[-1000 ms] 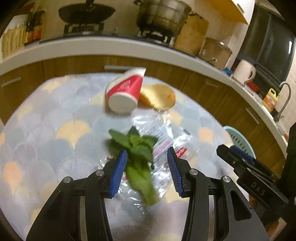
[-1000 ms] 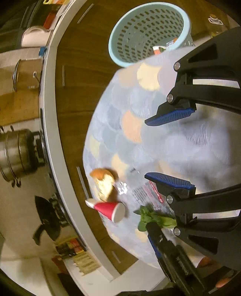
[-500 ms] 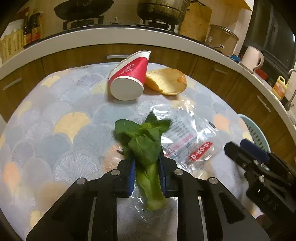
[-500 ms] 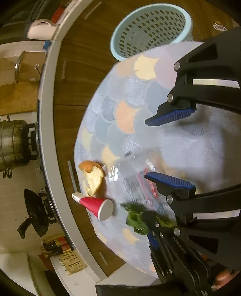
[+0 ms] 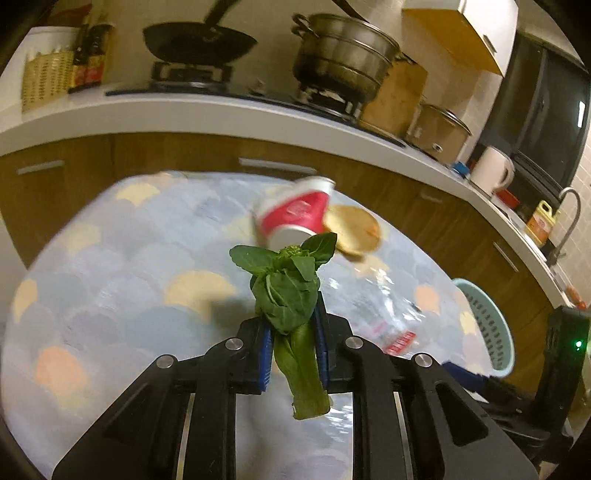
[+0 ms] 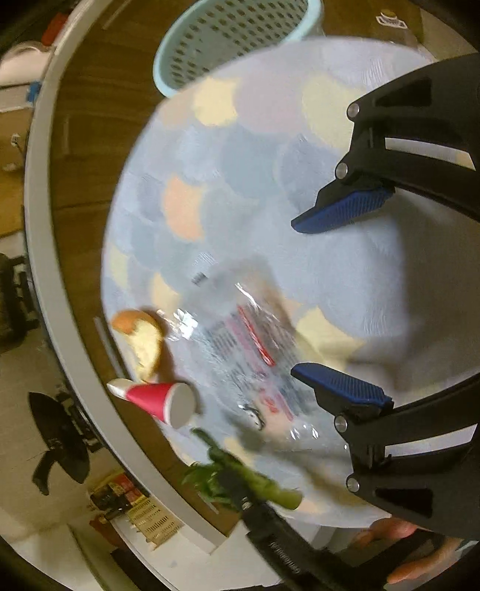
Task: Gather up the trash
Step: 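Grasp the clear plastic bag with the right tool while the left tool grasps another bok choy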
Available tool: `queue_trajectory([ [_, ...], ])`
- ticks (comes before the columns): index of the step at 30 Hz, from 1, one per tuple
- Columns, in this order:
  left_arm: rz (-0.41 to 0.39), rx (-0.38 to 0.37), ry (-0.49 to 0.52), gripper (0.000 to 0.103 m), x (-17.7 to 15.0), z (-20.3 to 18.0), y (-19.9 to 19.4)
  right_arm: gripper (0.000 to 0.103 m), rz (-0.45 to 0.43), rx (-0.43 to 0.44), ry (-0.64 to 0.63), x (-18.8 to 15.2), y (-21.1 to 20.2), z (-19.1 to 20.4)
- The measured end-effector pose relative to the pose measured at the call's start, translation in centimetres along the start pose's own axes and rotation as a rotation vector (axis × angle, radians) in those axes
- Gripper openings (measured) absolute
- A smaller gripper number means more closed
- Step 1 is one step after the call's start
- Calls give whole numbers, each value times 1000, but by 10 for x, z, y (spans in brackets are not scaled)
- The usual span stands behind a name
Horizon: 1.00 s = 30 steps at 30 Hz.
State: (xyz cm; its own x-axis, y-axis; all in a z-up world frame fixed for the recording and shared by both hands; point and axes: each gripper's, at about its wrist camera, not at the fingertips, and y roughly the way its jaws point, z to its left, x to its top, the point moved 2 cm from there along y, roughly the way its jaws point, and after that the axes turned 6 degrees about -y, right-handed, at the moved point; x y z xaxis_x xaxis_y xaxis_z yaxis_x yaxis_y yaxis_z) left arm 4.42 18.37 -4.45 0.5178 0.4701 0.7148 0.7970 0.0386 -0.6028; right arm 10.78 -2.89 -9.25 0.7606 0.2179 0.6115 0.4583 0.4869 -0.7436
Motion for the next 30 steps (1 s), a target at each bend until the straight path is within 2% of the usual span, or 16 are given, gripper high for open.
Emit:
queue_trajectory([
  [2,-23,15,-12,17,2,10,-3,70,-3,-39,-23,4,4,9],
  [4,-34,1,-49,17,5,25,-5,75,15,-59,-39,9,13,18],
  [6,-45,-1,-79,17,5,37,-4,75,21,-76,-49,17,21,26],
  [15,-34,-4,-123,17,6,50,4,80,-9,-117,-13,39,44,44],
  [17,-34,-3,-125,17,5,50,3,74,-28,-72,28,42,43,41],
  [18,-35,-4,-127,17,6,51,4,58,-33,-61,33,43,44,40],
  [19,-35,-7,-132,17,5,51,4,38,-31,-58,22,44,45,41],
  [21,-29,-19,-136,17,5,51,5,22,-22,-32,1,44,48,46],
  [25,-36,-15,-121,17,3,49,4,11,-44,-23,-24,43,43,52],
  [30,-45,-14,-94,17,1,43,3,9,-99,-8,-15,38,19,46],
])
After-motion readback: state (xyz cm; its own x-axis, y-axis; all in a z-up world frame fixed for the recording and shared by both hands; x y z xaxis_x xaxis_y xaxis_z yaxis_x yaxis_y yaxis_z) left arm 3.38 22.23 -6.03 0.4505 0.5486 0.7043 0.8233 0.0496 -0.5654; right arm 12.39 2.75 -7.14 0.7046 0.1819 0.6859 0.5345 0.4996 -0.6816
